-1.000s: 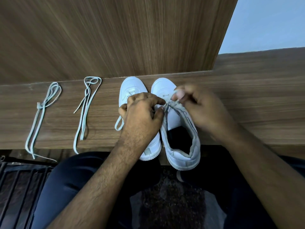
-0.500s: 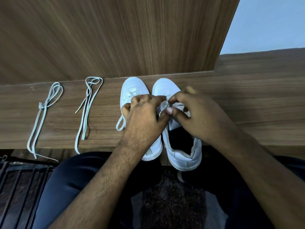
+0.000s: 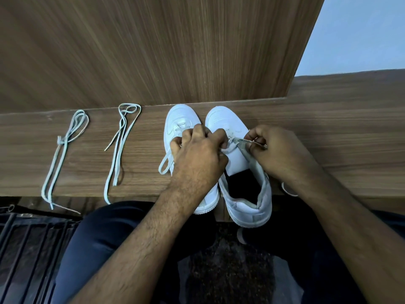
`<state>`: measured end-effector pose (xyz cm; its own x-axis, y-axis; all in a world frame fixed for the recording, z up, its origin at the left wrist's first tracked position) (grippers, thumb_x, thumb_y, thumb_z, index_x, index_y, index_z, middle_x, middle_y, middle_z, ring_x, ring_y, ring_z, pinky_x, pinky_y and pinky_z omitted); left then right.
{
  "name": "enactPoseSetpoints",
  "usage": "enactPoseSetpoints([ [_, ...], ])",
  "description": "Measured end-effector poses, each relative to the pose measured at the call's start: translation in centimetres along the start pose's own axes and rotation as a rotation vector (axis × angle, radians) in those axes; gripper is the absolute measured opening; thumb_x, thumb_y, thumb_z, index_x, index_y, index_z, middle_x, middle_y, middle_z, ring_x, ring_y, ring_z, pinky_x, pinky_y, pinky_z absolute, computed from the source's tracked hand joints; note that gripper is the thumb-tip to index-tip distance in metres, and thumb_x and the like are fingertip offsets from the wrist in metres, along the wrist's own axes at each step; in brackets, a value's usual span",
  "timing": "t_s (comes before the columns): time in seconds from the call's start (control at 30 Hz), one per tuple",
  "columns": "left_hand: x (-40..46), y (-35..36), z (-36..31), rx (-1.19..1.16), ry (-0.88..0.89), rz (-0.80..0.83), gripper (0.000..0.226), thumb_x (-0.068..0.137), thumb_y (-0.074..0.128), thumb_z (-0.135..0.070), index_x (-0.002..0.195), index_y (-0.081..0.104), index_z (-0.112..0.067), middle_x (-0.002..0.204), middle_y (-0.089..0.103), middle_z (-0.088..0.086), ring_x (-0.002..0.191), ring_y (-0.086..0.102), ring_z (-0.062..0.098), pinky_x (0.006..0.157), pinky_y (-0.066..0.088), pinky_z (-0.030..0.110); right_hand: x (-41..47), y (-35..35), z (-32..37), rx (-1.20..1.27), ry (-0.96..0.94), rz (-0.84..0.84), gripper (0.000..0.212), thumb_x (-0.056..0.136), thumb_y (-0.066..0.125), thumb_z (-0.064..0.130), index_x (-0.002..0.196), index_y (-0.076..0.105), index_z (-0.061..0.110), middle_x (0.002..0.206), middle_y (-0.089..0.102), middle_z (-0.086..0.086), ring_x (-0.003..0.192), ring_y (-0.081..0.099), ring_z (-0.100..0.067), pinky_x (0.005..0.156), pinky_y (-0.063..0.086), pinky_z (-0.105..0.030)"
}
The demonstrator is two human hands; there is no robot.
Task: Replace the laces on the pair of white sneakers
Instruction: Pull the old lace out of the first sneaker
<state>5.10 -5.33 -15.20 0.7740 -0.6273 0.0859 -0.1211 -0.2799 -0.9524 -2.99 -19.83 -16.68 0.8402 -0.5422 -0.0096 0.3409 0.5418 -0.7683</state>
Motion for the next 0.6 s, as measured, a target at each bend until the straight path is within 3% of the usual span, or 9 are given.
enactPoseSetpoints([
  [0.07, -0.1, 0.0, 0.0, -0.011, 0.028, -0.022, 0.019, 0.083, 0.06, -0.024, 0.099, 0.061, -0.035, 0.116, 0.046, -0.004, 0.114, 0.04, 0.023, 0.091, 0.02, 0.039, 0.0, 0.0, 0.0, 0.005, -0.008, -0.004, 0.009, 0.091, 0.067, 0.028, 0.1, 0.07, 0.026, 0.083, 0.068, 0.009, 0.08, 0.065, -0.014, 0.076, 0.051, -0.032],
  [0.17, -0.4, -0.5, -0.4, -0.219, 0.184, -0.054, 0.021, 0.072, 0.061, -0.016, 0.087, 0.06, -0.031, 0.109, 0.047, -0.01, 0.106, 0.041, 0.017, 0.082, 0.019, 0.032, 0.1, 0.0, 0.0, 0.001, -0.009, -0.011, 0.009, 0.09, 0.068, 0.031, 0.097, 0.07, 0.027, 0.083, 0.07, 0.008, 0.081, 0.066, -0.015, 0.077, 0.052, -0.033],
  [0.27, -1.0, -1.0, -0.8, -0.623, 0.294, 0.034, 0.006, 0.075, 0.06, -0.015, 0.078, 0.055, -0.017, 0.085, 0.057, -0.002, 0.08, 0.053, 0.02, 0.071, 0.038, 0.036, 0.1, 0.0, 0.0, 0.001, -0.007, -0.012, 0.01, 0.089, 0.068, 0.032, 0.096, 0.069, 0.026, 0.086, 0.071, 0.008, 0.084, 0.066, -0.015, 0.081, 0.053, -0.036],
  [0.33, -1.2, -1.4, -0.9, -0.9, 0.215, 0.104, 0.024, 0.085, 0.066, -0.014, 0.072, 0.048, -0.006, 0.062, 0.047, 0.002, 0.057, 0.041, 0.017, 0.054, 0.034, 0.031, 0.1, 0.0, 0.1, 0.006, -0.009, 0.001, 0.01, 0.089, 0.068, 0.031, 0.098, 0.069, 0.027, 0.087, 0.07, 0.008, 0.083, 0.066, -0.015, 0.081, 0.054, -0.037],
  [0.37, -1.3, -1.5, -1.0, -0.92, 0.188, 0.091, 0.034, 0.088, 0.071, -0.016, 0.07, 0.044, -0.005, 0.057, 0.039, 0.001, 0.053, 0.034, 0.014, 0.052, 0.03, 0.027, 0.1, 0.0, 0.1, 0.007, -0.011, 0.005, 0.01, 0.088, 0.067, 0.03, 0.098, 0.069, 0.028, 0.087, 0.07, 0.008, 0.083, 0.066, -0.015, 0.082, 0.054, -0.037],
  [0.4, -1.3, -1.6, -1.1, -0.859, 0.181, 0.056, 0.039, 0.09, 0.073, -0.02, 0.069, 0.043, -0.006, 0.055, 0.036, 0.001, 0.052, 0.032, 0.012, 0.05, 0.029, 0.025, 0.1, 0.0, 0.1, 0.009, -0.009, 0.007, 0.01, 0.088, 0.067, 0.029, 0.098, 0.069, 0.029, 0.088, 0.07, 0.008, 0.084, 0.066, -0.014, 0.082, 0.054, -0.038],
  [0.47, -1.3, -1.4, -1.1, -0.573, 0.199, -0.045, 0.03, 0.092, 0.072, -0.032, 0.077, 0.054, -0.013, 0.054, 0.048, 0.0, 0.05, 0.043, 0.013, 0.05, 0.037, 0.028, 0.1, 0.0, 0.0, 0.02, 0.004, 0.006, 0.009, 0.089, 0.067, 0.031, 0.098, 0.069, 0.029, 0.088, 0.07, 0.009, 0.083, 0.065, -0.013, 0.081, 0.054, -0.037],
  [0.53, -1.3, -1.3, -1.1, -0.237, 0.211, -0.106, 0.018, 0.094, 0.064, -0.043, 0.1, 0.069, -0.027, 0.066, 0.067, 0.0, 0.067, 0.064, 0.022, 0.059, 0.047, 0.032, 0.0, -0.1, 0.0, 0.028, 0.003, 0.003, 0.01, 0.09, 0.066, 0.034, 0.097, 0.069, 0.028, 0.087, 0.07, 0.01, 0.081, 0.065, -0.012, 0.081, 0.055, -0.037],
  [0.6, -1.3, -0.8, -0.9, -0.121, 0.2, -0.104, 0.024, 0.099, 0.055, -0.045, 0.102, 0.073, -0.03, 0.069, 0.068, 0.002, 0.076, 0.066, 0.03, 0.061, 0.046, 0.034, 0.0, 0.0, 0.1, 0.023, 0.002, 0.008, 0.011, 0.09, 0.066, 0.034, 0.099, 0.07, 0.028, 0.088, 0.071, 0.01, 0.083, 0.066, -0.012, 0.082, 0.055, -0.037],
])
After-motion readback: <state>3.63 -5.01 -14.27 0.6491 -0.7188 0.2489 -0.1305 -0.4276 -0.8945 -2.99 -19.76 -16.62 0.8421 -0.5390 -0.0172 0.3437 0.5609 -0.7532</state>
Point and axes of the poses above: each hand's wrist, its own x-axis towards the middle knuckle, its own y-axis out of the palm, z = x × y, the point moved 6 cm from there along x, towards the middle knuckle
